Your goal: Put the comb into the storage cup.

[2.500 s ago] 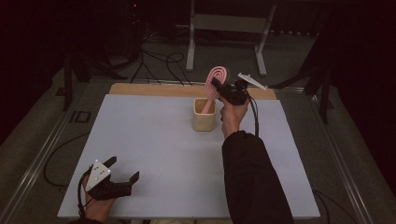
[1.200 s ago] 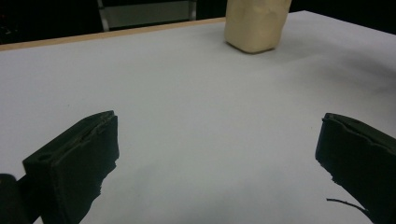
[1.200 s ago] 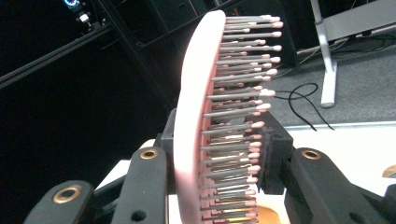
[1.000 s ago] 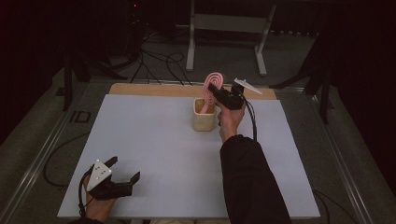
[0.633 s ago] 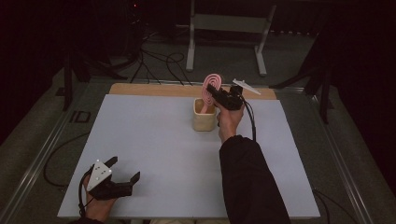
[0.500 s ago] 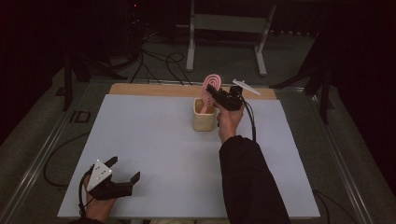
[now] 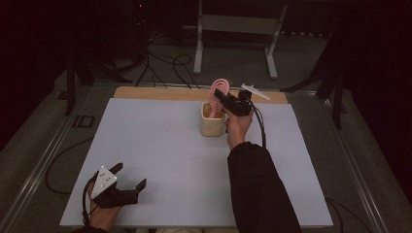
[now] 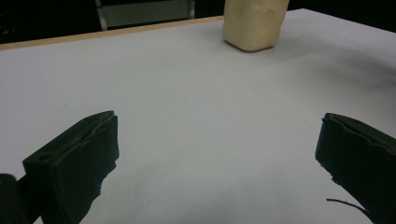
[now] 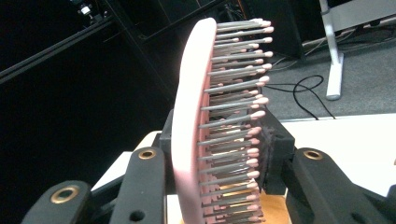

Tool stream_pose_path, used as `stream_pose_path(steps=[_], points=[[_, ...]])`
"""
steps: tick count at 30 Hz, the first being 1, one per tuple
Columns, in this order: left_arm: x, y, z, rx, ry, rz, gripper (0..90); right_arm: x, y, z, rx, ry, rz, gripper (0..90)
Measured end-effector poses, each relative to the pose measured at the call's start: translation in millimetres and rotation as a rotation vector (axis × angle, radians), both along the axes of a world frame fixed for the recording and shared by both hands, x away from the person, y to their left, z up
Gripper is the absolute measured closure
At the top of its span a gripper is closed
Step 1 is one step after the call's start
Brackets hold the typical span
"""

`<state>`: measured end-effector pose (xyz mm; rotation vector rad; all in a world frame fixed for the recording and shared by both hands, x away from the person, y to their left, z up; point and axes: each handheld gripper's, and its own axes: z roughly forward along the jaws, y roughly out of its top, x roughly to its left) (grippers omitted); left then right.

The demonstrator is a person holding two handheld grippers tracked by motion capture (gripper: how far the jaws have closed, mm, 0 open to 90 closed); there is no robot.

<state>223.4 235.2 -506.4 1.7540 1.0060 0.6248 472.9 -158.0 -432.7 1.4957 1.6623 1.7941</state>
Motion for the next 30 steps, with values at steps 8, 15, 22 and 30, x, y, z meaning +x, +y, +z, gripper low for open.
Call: stream_pose_path(steps=[8, 15, 22, 30], points=[[0.1, -0.1, -0.1, 0.0, 0.001, 0.0, 0.0, 0.0, -0.6, -0.4, -0.001, 0.0, 0.001, 61.6], [0.2, -0.5, -0.2, 0.004, 0.003, -0.002, 0.0, 0.4, -1.8, -0.8, -0.007, 0.007, -0.006, 61.6], [0.3, -0.5, -0.4, 0.004, 0.004, -0.002, 0.0, 0.4, -2.8, -1.5, -0.015, 0.009, -0.011, 61.8], [0.6, -0.8, -0.7, 0.005, 0.006, -0.002, 0.0, 1.2, -5.2, -2.2, -0.024, 0.018, -0.017, 62.0]])
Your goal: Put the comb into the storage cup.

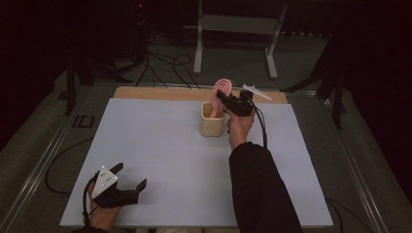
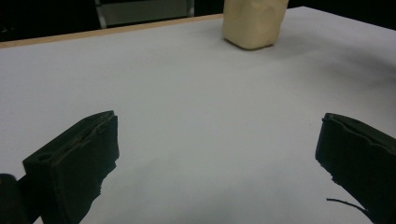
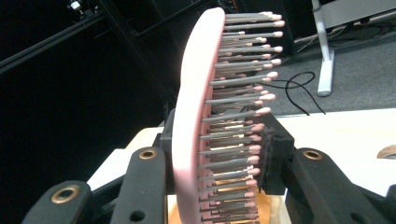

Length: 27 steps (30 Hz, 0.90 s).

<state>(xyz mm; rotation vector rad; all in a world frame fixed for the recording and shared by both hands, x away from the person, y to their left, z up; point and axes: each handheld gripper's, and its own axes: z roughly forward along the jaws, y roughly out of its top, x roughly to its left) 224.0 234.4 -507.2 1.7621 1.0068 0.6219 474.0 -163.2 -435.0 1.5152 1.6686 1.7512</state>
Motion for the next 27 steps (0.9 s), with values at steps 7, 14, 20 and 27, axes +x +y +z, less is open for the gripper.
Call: stream_pose_path(steps=[7, 14, 20, 27], points=[[0.1, 0.0, -0.1, 0.001, 0.001, 0.0, 0.0, 0.2, -1.2, 0.1, -0.016, -0.001, -0.007, 61.8], [0.1, -0.2, -0.2, 0.002, 0.001, 0.0, 0.0, 0.4, -1.8, 0.2, -0.025, 0.002, -0.013, 61.2], [0.2, -0.6, -0.3, 0.006, 0.002, 0.002, 0.0, 0.5, -2.8, 0.3, -0.039, 0.003, -0.014, 59.4], [0.1, -0.6, -0.2, 0.005, 0.0, 0.001, 0.0, 1.1, -4.9, -0.2, -0.058, 0.01, -0.016, 57.5]])
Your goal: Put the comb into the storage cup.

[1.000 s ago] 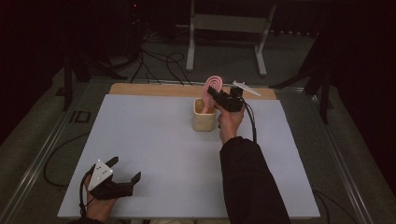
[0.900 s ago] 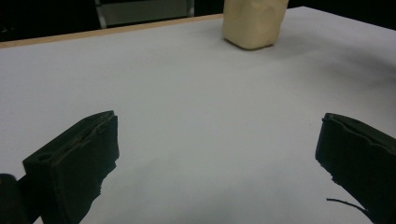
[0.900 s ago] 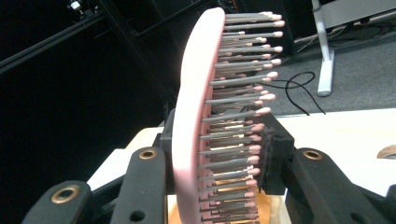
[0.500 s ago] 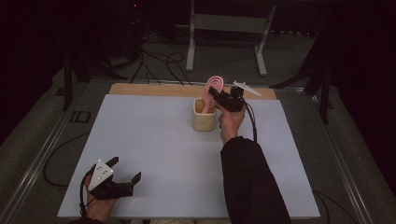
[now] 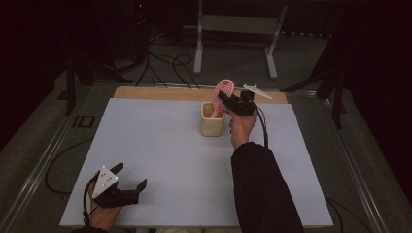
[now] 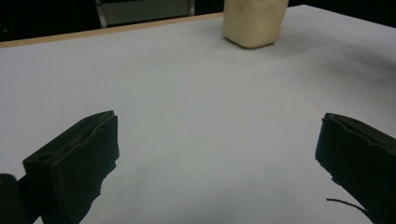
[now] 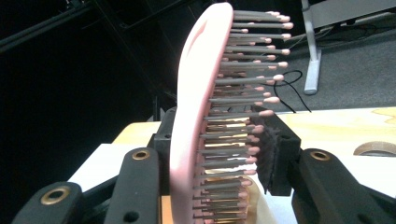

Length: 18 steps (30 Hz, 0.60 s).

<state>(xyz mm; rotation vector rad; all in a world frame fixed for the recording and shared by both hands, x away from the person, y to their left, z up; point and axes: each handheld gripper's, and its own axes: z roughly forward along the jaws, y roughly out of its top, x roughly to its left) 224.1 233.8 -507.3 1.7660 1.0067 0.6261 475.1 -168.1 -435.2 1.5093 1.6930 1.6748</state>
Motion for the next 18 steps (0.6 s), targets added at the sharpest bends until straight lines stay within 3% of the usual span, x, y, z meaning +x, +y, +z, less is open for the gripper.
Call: stream_pose_path(steps=[3, 18], points=[[-0.1, -0.2, 0.0, 0.001, 0.001, 0.0, 0.0, -0.4, 0.6, 0.3, -0.027, -0.001, 0.0, 57.0], [0.0, -0.1, -0.1, 0.001, 0.001, 0.001, 0.0, -0.2, -1.5, -0.1, -0.071, 0.022, 0.018, 48.2]])
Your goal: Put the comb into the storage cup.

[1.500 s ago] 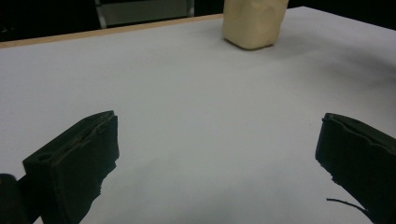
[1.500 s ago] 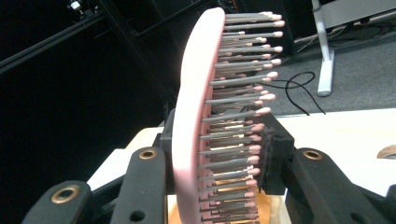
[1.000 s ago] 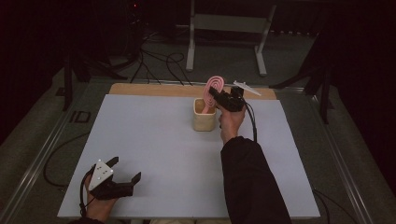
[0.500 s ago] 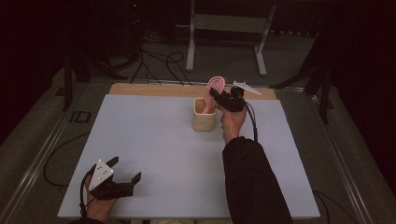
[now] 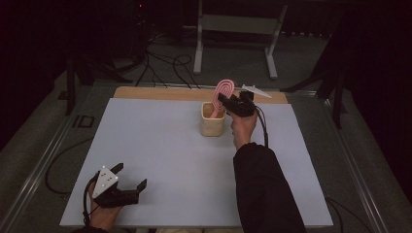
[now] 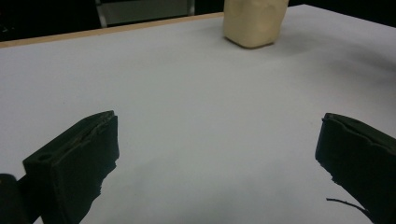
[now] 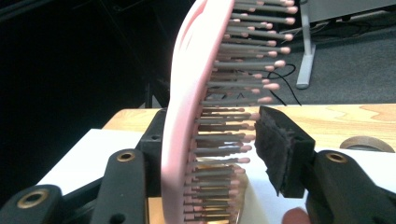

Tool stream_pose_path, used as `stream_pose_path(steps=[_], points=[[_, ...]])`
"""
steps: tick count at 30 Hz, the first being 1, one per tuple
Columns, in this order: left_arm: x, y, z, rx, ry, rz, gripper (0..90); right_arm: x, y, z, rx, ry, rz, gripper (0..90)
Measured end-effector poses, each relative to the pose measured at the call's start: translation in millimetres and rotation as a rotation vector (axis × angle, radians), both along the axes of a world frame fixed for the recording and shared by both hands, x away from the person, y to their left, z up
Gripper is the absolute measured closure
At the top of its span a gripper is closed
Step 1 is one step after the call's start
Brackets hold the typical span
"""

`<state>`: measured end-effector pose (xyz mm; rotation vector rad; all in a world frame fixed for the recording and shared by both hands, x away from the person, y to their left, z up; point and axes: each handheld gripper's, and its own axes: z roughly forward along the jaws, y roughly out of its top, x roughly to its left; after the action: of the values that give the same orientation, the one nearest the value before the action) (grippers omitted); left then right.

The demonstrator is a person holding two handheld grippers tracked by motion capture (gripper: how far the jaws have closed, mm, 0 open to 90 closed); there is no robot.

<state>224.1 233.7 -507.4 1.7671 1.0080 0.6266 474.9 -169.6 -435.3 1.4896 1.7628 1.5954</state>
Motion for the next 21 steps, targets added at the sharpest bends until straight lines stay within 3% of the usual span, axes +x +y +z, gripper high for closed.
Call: stream_pose_path(steps=[3, 12, 21], points=[[-0.1, -0.1, 0.1, 0.001, 0.001, 0.0, 0.0, -0.1, -1.1, -0.1, 0.001, 0.007, 0.001, 40.4], [0.0, -0.3, -0.1, 0.001, 0.002, -0.001, 0.0, 0.0, -6.4, 0.2, 0.019, 0.024, 0.023, 30.5], [0.2, -0.5, -0.2, 0.003, 0.003, -0.001, 0.0, -1.7, -3.1, 0.1, -0.018, 0.035, 0.049, 20.7]])
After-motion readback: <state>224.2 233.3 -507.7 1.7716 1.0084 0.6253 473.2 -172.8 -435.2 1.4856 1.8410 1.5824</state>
